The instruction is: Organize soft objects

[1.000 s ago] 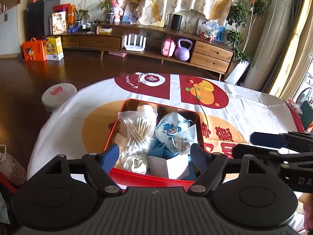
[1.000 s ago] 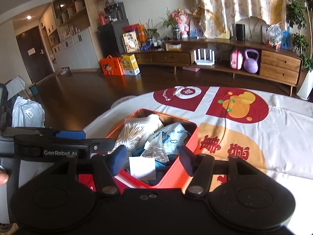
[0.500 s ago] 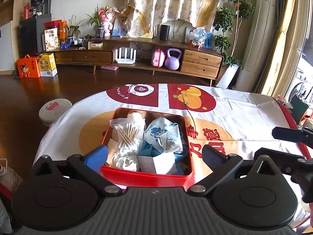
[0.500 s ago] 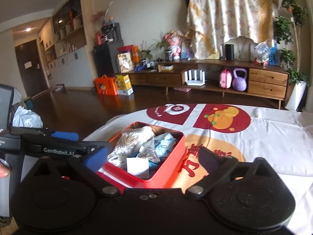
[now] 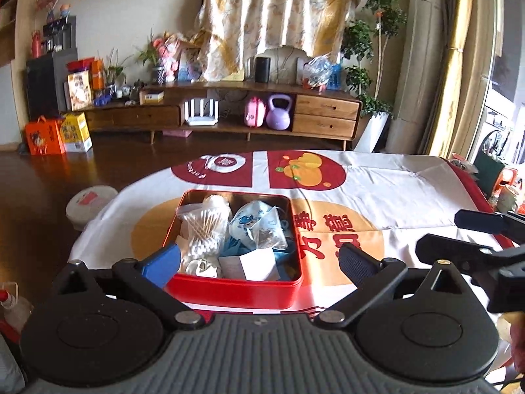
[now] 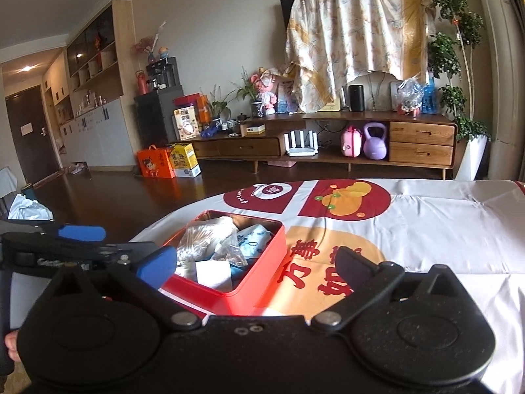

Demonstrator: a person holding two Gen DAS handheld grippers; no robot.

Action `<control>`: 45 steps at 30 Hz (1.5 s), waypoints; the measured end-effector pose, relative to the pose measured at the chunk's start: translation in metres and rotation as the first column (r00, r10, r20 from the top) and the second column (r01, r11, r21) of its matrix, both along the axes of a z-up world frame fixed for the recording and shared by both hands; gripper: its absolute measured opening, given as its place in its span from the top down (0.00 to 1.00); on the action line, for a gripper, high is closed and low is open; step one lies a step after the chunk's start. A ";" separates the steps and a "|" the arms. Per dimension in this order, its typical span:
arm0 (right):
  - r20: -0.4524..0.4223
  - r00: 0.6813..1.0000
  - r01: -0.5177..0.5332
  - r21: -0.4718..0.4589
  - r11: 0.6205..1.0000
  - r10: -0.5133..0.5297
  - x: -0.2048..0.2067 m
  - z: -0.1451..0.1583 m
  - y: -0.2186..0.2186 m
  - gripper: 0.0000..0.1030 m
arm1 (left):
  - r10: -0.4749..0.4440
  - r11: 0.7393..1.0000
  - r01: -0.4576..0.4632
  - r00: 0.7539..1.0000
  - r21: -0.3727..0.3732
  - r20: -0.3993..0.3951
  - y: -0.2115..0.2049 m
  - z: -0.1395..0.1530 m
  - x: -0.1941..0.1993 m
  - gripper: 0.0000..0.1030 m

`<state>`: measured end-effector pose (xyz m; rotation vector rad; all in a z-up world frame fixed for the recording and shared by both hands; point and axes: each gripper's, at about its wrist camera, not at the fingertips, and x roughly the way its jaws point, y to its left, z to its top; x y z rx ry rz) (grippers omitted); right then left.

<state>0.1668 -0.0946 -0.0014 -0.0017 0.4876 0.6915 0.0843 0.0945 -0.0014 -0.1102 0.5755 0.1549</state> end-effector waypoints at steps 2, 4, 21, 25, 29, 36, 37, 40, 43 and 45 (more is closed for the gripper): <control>0.002 1.000 0.008 0.005 1.000 -0.008 0.000 0.000 -0.002 0.00 | -0.002 1.000 0.002 1.000 0.008 0.004 -0.004 0.002 -0.004 0.00; 0.004 1.000 0.015 0.007 1.000 -0.015 0.000 0.000 -0.004 0.00 | -0.015 1.000 0.015 1.000 0.006 0.018 -0.006 0.004 -0.009 0.00; 0.030 0.999 -0.011 -0.001 1.000 0.011 -0.010 0.001 -0.001 0.00 | -0.004 1.000 0.003 0.999 0.011 0.053 -0.011 0.008 -0.022 0.00; 0.030 0.999 -0.012 0.001 1.000 0.012 -0.010 0.001 -0.002 0.00 | -0.015 1.000 0.015 0.998 0.009 0.059 -0.012 0.008 -0.024 0.00; 0.031 0.999 -0.012 0.002 1.000 0.012 -0.010 0.001 -0.002 0.00 | -0.016 1.000 0.016 0.998 -0.005 0.058 -0.012 0.007 -0.025 0.00; 0.029 1.000 -0.011 0.003 1.000 0.011 -0.010 0.001 -0.002 0.00 | -0.014 1.000 0.013 0.998 0.007 0.063 -0.013 0.008 -0.026 0.00; 0.029 1.000 -0.013 0.003 1.000 0.013 -0.010 0.001 -0.002 0.00 | -0.014 1.000 0.014 0.998 0.005 0.062 -0.013 0.008 -0.026 0.00; 0.029 0.999 -0.012 0.002 1.000 0.012 -0.010 0.001 -0.002 0.00 | -0.013 1.000 0.012 0.998 0.004 0.061 -0.013 0.008 -0.027 0.00; 0.029 1.000 -0.012 0.002 1.000 0.012 -0.010 0.001 -0.002 0.00 | -0.011 1.000 0.010 0.998 0.007 0.060 -0.014 0.008 -0.027 0.00; 0.028 1.000 -0.013 0.004 1.000 0.013 -0.010 0.001 -0.002 0.00 | -0.009 1.000 0.009 0.998 0.010 0.060 -0.012 0.009 -0.027 0.00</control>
